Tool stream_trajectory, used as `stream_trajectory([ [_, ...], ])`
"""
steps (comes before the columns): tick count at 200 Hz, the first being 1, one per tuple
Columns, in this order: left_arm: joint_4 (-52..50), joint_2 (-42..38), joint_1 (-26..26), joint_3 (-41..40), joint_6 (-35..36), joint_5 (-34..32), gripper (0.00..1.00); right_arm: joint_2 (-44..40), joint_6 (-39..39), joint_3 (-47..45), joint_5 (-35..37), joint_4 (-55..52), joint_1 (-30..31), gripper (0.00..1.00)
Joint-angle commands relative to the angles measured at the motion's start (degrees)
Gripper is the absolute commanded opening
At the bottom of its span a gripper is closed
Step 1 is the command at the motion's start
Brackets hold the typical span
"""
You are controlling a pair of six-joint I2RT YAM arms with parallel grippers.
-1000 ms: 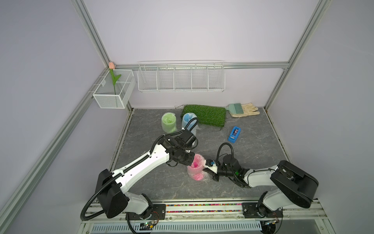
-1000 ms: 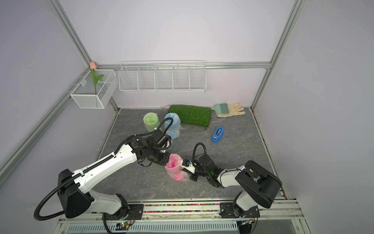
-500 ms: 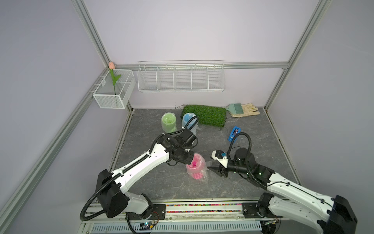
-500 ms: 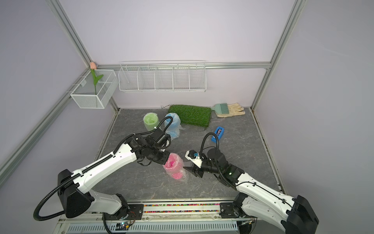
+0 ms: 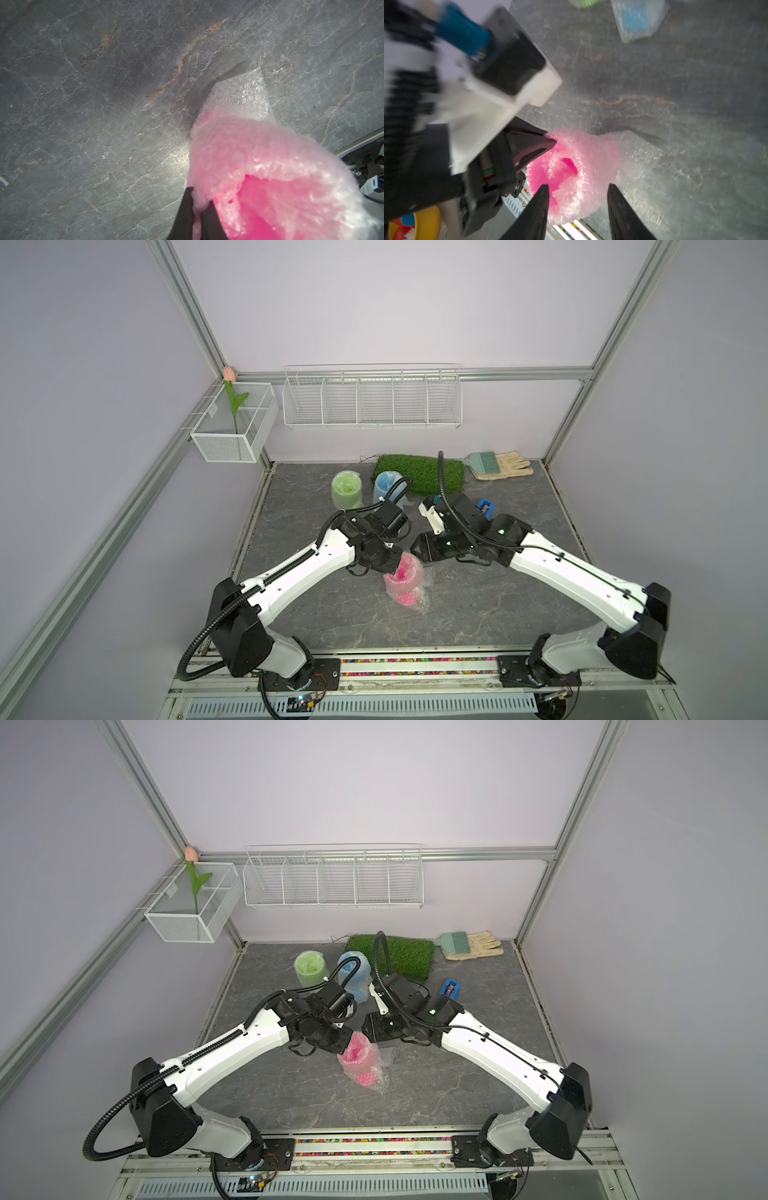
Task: Wrap wine glasses in bubble wrap
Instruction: Pick up the bubble wrap from the center of the board, then place the bubble wrap at the center of the board.
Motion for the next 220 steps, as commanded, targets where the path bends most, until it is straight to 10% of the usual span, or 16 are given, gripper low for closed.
stream_trajectory([
  [1,-0.8,0.1,0.3,0.5,-1.7,0.3,0.09,1.9,8.3,2.0,2.0,-8.7,0.9,0.49],
  [90,0.3,-0.6,0.3,0.2,-3.0,1.5,0.10,9.0,8.0,3.2,4.0,-10.0,1.9,0.23],
  [166,-0.6,-5.9,0.5,2.8,-2.8,-6.9,0.68,5.6,0.0,6.8,11.1,-20.2,-5.3,0.07],
  [220,0.4,-7.9,6.0,-1.2,1.8,-9.9,0.73,8.1,-10.3,14.0,10.5,-22.8,-19.8,0.07],
])
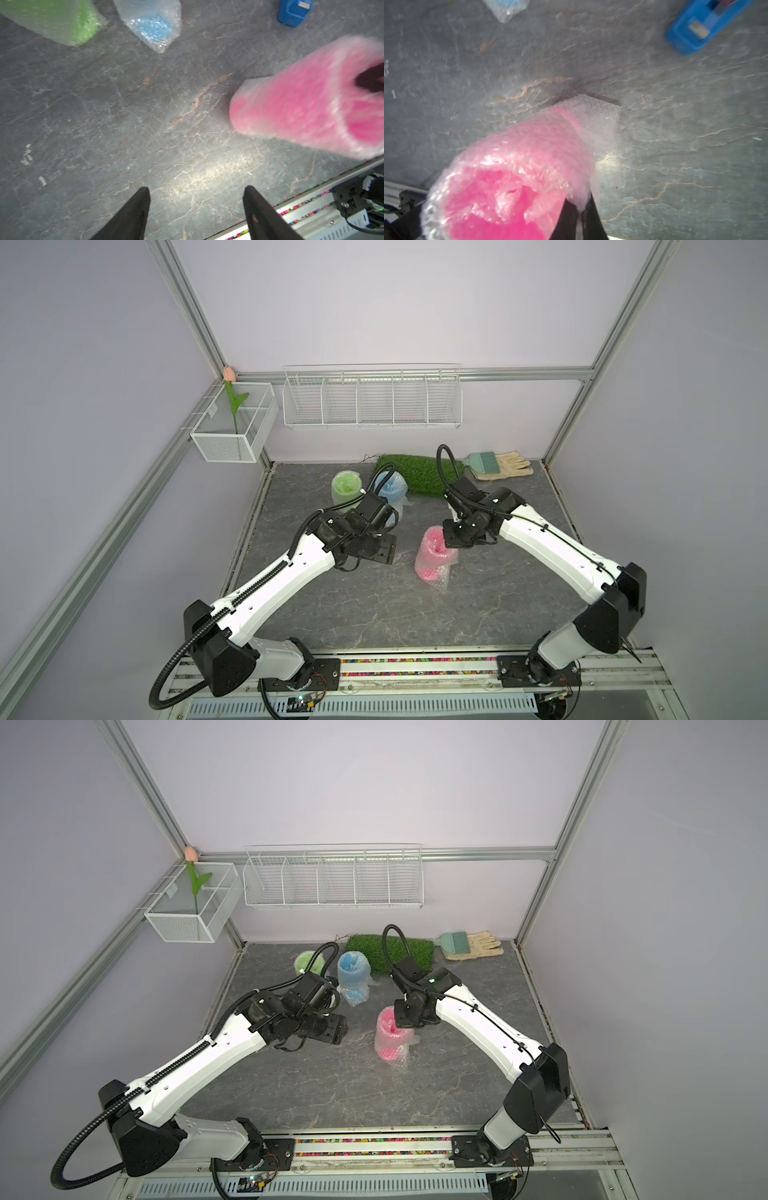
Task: Wrap wine glasses in bubble wrap
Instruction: Place the bubble wrap at the center of the board.
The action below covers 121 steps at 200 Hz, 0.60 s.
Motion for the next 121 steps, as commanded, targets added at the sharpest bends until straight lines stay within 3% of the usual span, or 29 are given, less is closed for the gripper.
stream_trajectory([
  [1,-1.3,-0.7,2.5,-2.3,2.7,-3.4,0.73,1.0,-6.4,4.3,1.5,-3.5,-5.0,0.07],
  [47,3.0,-0.8,5.3,-6.8,7.8,-6.7,0.73,14.5,-11.6,20.3,0.4,-5.6,-13.7,0.07],
  [97,4.3,-0.1,5.4,-9.2,7.2,-5.3,0.73,34.1,-15.5,44.8,0.6,-12.7,-16.0,0.07],
  [121,4.8,-0.4,5.4,-9.8,6.2,-4.4,0.73,41.1,-15.7,51.9,-0.7,-14.2,-16.8,0.07],
])
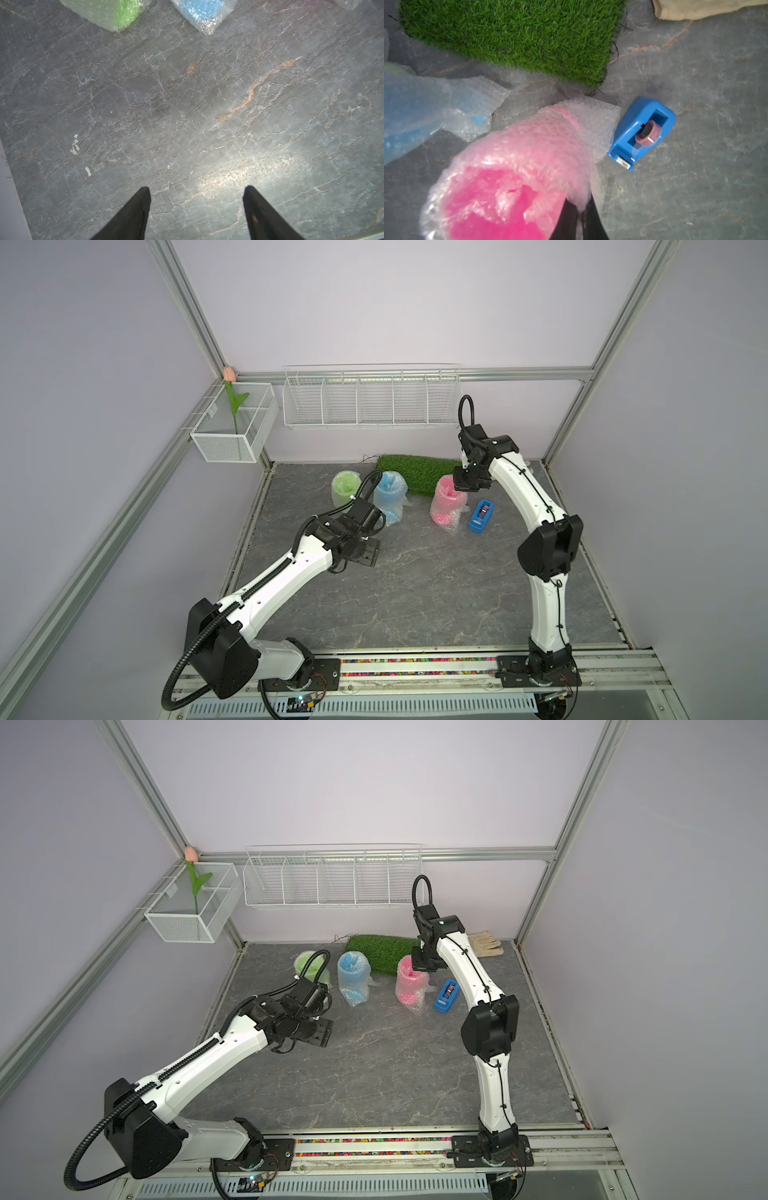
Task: Wrap wine glasses in bubble wrap
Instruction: Place the bubble wrap at the center of the board.
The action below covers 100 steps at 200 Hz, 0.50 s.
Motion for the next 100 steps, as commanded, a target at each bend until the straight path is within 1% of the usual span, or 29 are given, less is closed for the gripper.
stream_trajectory([
  [1,0.9,-0.2,0.2,-1.1,-0.9,0.5,0.72,4.6,-2.1,6.0,-1.0,-5.7,-0.7,0.07],
  [23,1.4,-0.3,0.2,-1.7,-1.5,1.2,0.72,8.2,-2.3,7.0,-1.7,-5.5,-1.1,0.07],
  [41,1.1,-0.2,0.2,-1.7,-1.8,1.4,0.72,9.2,-2.3,7.0,-2.5,-5.2,-1.2,0.11],
  [52,0.8,-0.1,0.2,-1.6,-1.8,1.0,0.72,8.8,-2.2,7.1,-3.2,-4.8,-1.2,0.19],
  [68,0.8,-0.1,0.2,-1.4,-1.9,0.4,0.72,7.5,-1.8,7.9,-3.5,-4.2,-1.2,0.34],
  [75,0.7,0.0,0.2,-1.1,-1.9,0.1,0.73,6.8,-1.7,8.6,-3.5,-4.1,-1.3,0.39],
  [100,0.9,0.5,0.3,-0.2,-1.8,-2.0,0.75,4.3,-1.5,11.3,-3.6,-4.8,-2.3,0.49],
])
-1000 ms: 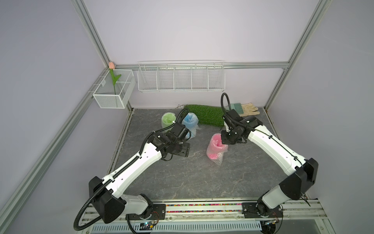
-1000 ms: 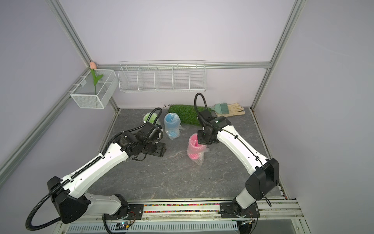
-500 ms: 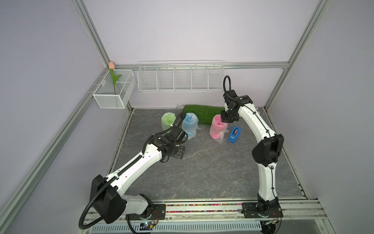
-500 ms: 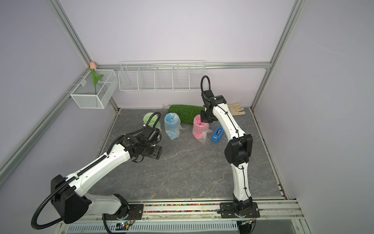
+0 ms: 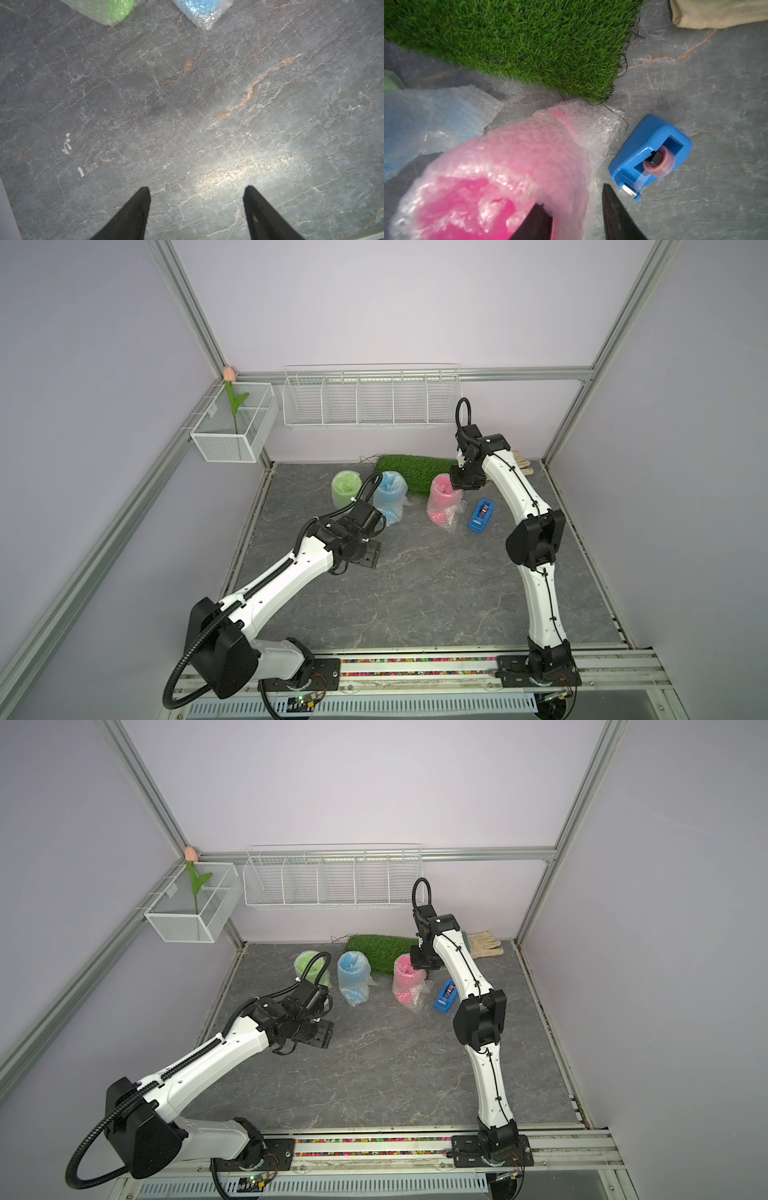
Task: Wrap wine glasses in bubble wrap
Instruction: Place the bubble wrap at the center of the board.
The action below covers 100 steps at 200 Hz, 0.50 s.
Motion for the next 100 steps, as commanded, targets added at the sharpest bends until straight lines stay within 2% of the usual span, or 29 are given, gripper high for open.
stream_trajectory([
  [1,-0.1,0.5,0.3,1.2,-1.2,-2.5,0.75,-2.7,0.0,3.0,-1.1,-2.6,-0.9,0.49],
  [28,0.9,2.0,1.9,2.1,-1.5,-4.4,0.78,-6.2,-0.8,2.1,-1.7,-2.6,-2.1,0.57],
  [51,3.0,2.9,4.8,2.0,-1.7,-4.8,0.83,-10.9,-3.0,-2.5,-0.2,-0.9,-3.1,0.66],
  [65,4.7,2.7,6.5,1.4,-1.9,-5.4,0.91,-15.3,-4.4,-8.2,1.2,1.8,-4.0,0.72],
  [71,5.6,2.3,7.3,1.0,-2.0,-6.2,1.00,-17.3,-5.0,-11.4,1.8,3.3,-4.5,0.75],
  [100,12.5,-0.8,12.0,-3.9,-2.2,-10.9,0.99,-28.3,-6.8,-28.7,4.7,12.7,-6.6,0.99],
])
